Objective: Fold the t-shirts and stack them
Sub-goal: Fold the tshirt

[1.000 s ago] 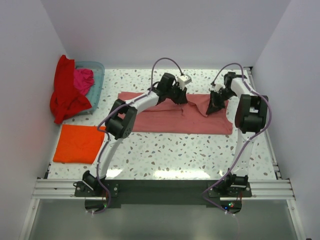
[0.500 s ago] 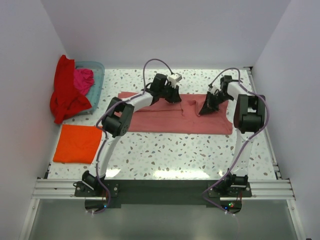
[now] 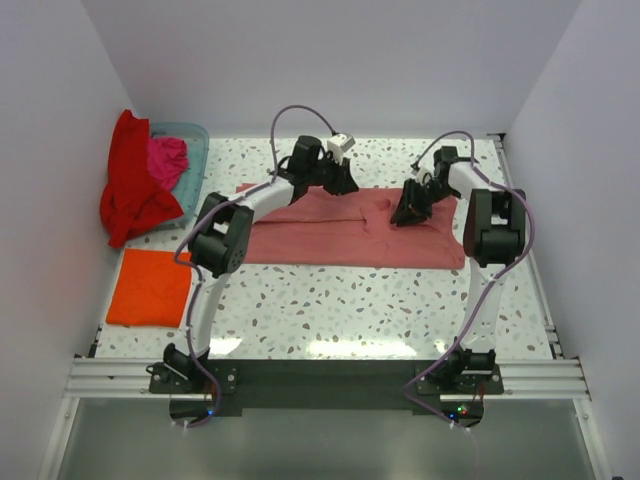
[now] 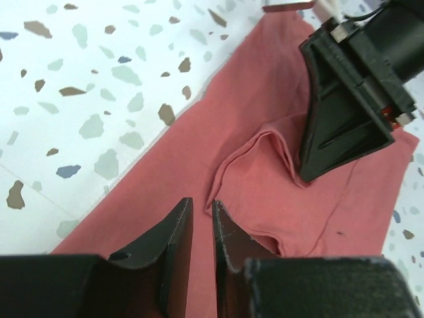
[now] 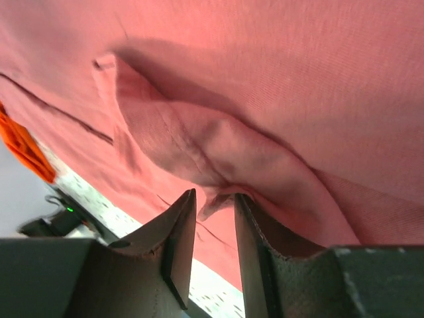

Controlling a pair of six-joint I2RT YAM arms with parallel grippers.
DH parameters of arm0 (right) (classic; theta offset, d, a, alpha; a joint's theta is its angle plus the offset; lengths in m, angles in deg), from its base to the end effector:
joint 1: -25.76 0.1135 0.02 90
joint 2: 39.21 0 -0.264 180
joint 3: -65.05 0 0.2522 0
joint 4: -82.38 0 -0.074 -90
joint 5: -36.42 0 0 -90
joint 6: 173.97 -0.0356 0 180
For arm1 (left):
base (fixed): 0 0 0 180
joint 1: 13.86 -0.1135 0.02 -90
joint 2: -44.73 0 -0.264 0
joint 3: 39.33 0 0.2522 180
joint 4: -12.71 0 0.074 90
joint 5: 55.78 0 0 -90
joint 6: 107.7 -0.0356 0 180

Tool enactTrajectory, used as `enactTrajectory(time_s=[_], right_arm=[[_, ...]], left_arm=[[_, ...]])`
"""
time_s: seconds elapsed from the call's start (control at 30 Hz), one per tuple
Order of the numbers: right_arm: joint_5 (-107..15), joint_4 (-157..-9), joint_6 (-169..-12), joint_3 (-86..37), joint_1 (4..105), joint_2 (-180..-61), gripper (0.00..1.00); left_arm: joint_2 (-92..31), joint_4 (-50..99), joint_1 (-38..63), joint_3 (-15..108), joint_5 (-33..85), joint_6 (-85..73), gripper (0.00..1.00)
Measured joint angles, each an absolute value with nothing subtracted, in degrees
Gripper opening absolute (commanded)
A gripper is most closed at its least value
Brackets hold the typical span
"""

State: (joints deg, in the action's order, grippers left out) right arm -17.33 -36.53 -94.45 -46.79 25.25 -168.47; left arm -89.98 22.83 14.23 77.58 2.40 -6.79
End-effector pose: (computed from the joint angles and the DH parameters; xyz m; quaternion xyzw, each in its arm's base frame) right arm 0.4483 0.0171 0.1418 0.0596 0.9442 0.3166 0.0679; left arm 0.4658 -0.2699 0.1752 0.2628 0.7936 -0.3869 0.3890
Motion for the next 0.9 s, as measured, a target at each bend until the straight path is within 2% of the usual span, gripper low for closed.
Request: enactTrajectory(time_s=[0.4,0.6,0.9], right_arm=[[-20.06,-22.54,-75.08,-47.53,25.10,-161.71,0.22],[-22.14,-26.95,-76.15,-46.86,24.55,-157.43,0.16],[-28.37,-30.86,-78.45,-47.01,24.22,-161.76,0.15]], left_arm=[[-87.80,24.51,14.45,77.87,-9.14,-9.32,0.18],[-88.98,19.11,18.52,79.35,-12.57,-6.26,0.18],[-100.76,9.28,22.25,87.57,-13.51,3.55,0.19]])
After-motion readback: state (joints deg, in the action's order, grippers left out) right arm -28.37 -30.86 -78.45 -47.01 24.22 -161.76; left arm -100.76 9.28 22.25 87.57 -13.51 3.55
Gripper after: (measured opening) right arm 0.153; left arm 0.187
